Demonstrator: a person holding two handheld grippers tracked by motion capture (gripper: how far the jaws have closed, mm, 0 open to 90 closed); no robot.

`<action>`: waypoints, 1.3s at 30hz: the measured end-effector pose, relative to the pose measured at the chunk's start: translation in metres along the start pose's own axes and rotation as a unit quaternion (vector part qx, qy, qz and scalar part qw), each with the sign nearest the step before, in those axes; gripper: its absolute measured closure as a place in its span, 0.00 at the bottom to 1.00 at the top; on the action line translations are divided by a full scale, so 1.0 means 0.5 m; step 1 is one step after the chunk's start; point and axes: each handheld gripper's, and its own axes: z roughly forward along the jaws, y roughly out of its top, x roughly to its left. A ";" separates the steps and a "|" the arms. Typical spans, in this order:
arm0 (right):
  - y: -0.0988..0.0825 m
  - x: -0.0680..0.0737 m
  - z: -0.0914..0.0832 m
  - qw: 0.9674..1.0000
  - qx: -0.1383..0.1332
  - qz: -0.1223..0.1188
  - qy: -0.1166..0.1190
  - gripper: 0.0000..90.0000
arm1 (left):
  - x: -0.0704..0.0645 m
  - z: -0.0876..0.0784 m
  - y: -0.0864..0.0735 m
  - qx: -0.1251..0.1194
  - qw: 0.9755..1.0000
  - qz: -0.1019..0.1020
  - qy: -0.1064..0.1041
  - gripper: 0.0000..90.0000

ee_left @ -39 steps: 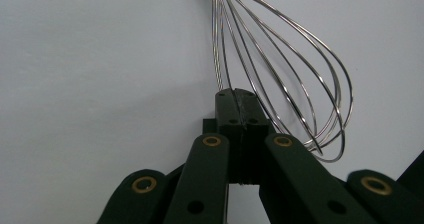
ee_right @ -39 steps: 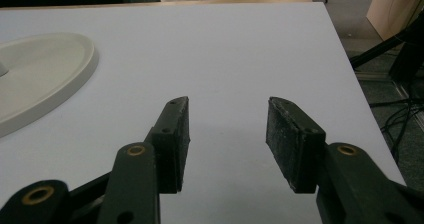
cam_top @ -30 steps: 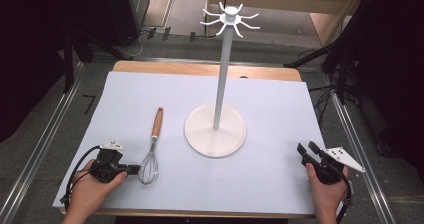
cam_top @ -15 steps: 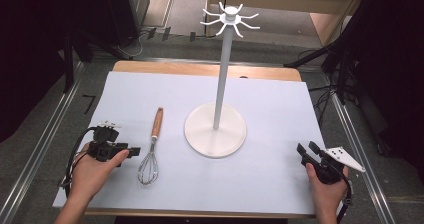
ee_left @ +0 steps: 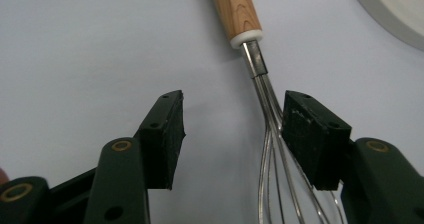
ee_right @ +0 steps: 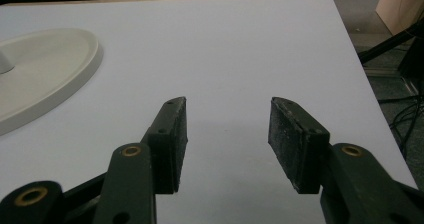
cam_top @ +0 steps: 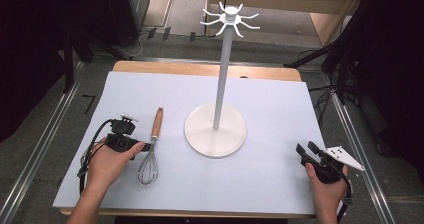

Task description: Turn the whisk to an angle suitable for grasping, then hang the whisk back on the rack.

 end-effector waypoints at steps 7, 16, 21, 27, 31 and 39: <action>0.000 -0.002 0.001 1.000 0.002 -0.001 0.004 0.57 | -0.013 0.018 0.021 0.021 1.000 0.009 -0.010 0.58; 0.000 -0.002 0.001 1.000 0.001 -0.001 0.005 0.57 | -0.028 0.049 0.034 0.058 0.998 0.025 -0.011 0.68; 0.000 -0.001 0.001 1.000 0.003 0.002 0.005 0.57 | -0.029 0.053 0.038 0.067 0.997 0.028 -0.002 0.72; 0.001 -0.001 0.003 1.000 0.008 -0.001 0.003 0.57 | -0.035 0.054 0.040 0.074 0.996 0.042 0.009 0.76; 0.001 -0.001 0.004 1.000 0.009 0.000 0.002 0.57 | -0.038 0.056 0.043 0.080 0.995 0.051 0.022 0.80; 0.001 -0.001 0.003 1.000 0.008 -0.001 0.001 0.57 | -0.035 0.057 0.051 0.093 0.994 0.046 0.022 0.85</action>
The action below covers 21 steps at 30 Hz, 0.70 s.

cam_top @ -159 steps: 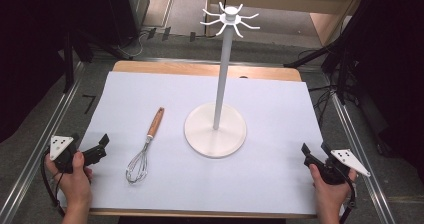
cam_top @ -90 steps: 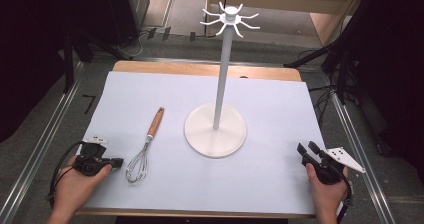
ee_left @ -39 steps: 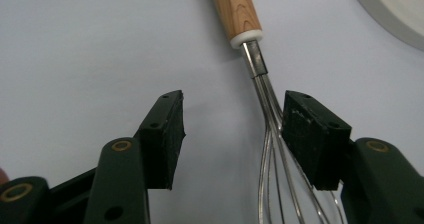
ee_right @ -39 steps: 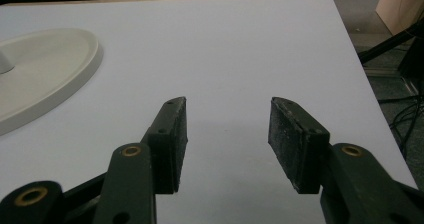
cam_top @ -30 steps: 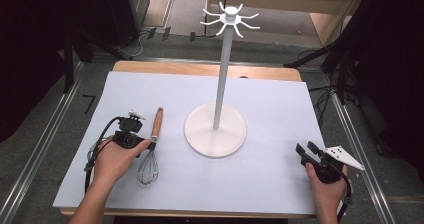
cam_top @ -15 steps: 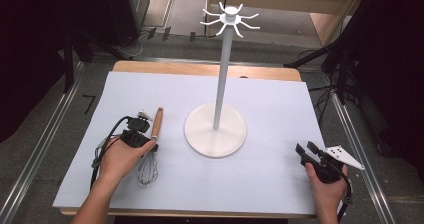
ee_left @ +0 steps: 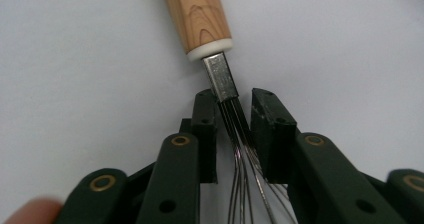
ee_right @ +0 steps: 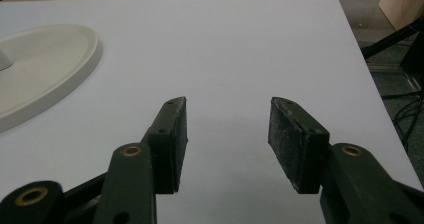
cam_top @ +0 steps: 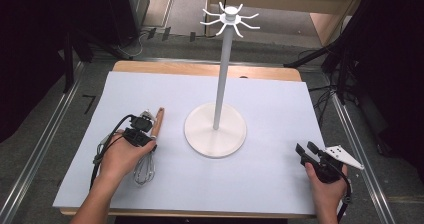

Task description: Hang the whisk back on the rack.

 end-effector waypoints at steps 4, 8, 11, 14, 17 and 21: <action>0.000 -0.001 0.001 1.000 0.000 0.002 -0.001 0.57 | 0.011 0.000 -0.009 -0.017 1.000 0.006 -0.006 0.92; 0.000 0.001 0.001 1.000 0.001 0.001 -0.003 0.57 | 0.013 -0.001 -0.019 -0.034 0.999 0.011 -0.009 0.93; 0.000 0.000 -0.001 1.000 -0.001 0.002 -0.003 0.57 | 0.015 -0.006 -0.026 -0.053 0.999 0.013 -0.006 0.93; -0.001 0.000 -0.002 1.000 -0.005 0.003 -0.003 0.57 | 0.022 -0.017 -0.033 -0.084 0.996 0.013 -0.013 0.93; -0.001 0.000 -0.002 1.000 -0.004 0.003 -0.003 0.57 | 0.028 -0.028 -0.039 -0.116 0.993 0.010 -0.031 0.93; -0.001 0.001 -0.002 1.000 -0.003 0.002 -0.004 0.57 | 0.033 -0.045 -0.054 -0.186 0.981 0.013 -0.058 0.93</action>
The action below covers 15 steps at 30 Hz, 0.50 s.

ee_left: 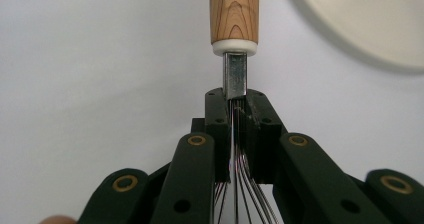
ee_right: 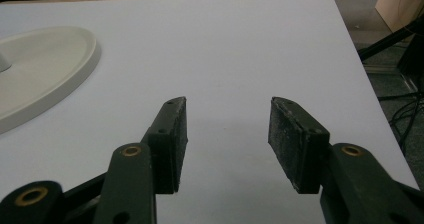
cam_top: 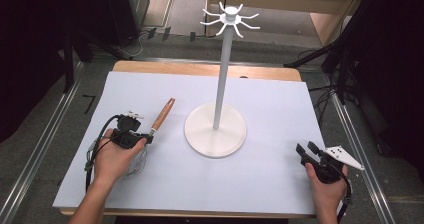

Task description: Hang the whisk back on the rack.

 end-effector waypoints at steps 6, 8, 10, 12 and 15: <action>0.000 0.000 0.001 1.000 0.000 -0.001 -0.002 0.57 | -0.005 -0.024 -0.005 -0.081 0.997 0.017 -0.009 0.93; 0.000 0.001 0.001 1.000 0.002 -0.001 -0.002 0.57 | -0.010 -0.029 -0.006 -0.106 0.994 0.021 -0.012 0.93; 0.000 0.001 0.001 1.000 0.001 -0.001 -0.003 0.57 | -0.011 -0.036 -0.008 -0.134 0.991 0.023 -0.012 0.93; 0.000 0.001 0.001 1.000 0.002 0.000 -0.003 0.57 | -0.009 -0.041 -0.008 -0.159 0.987 0.022 -0.024 0.93; 0.000 0.001 0.001 1.000 0.002 0.000 -0.003 0.57 | -0.010 -0.045 -0.010 -0.186 0.982 0.027 -0.034 0.93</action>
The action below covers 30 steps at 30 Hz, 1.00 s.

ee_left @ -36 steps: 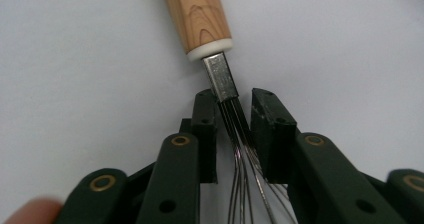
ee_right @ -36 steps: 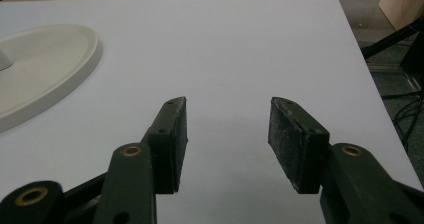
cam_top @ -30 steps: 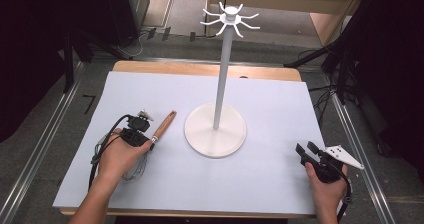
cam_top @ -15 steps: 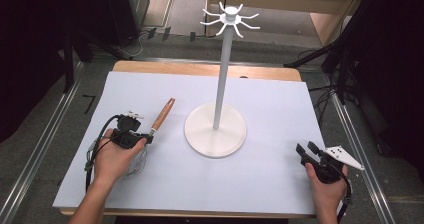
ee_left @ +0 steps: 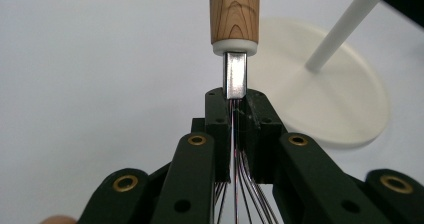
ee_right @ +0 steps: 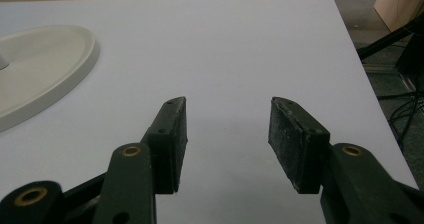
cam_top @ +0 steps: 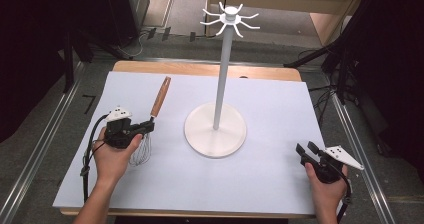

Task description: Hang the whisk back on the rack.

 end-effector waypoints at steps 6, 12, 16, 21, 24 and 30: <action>0.000 0.000 0.001 1.000 0.000 -0.002 0.000 0.57 | -0.010 -0.006 0.003 -0.070 0.997 0.016 -0.034 0.93; 0.000 0.000 0.001 1.000 0.000 -0.002 -0.001 0.57 | -0.018 -0.008 0.009 -0.116 0.991 0.027 -0.065 0.93; 0.000 0.000 0.001 1.000 0.001 -0.004 -0.002 0.57 | -0.025 -0.010 0.016 -0.145 0.986 0.031 -0.072 0.93; 0.000 0.001 0.001 1.000 0.001 -0.003 -0.003 0.56 | -0.027 -0.012 0.025 -0.174 0.981 0.030 -0.081 0.93; 0.000 0.001 0.001 1.000 0.001 -0.003 -0.002 0.56 | -0.035 -0.018 0.033 -0.197 0.976 0.041 -0.082 0.93; 0.000 0.002 -0.001 1.000 -0.003 -0.007 -0.001 0.55 | -0.041 -0.029 0.046 -0.230 0.967 0.048 -0.095 0.93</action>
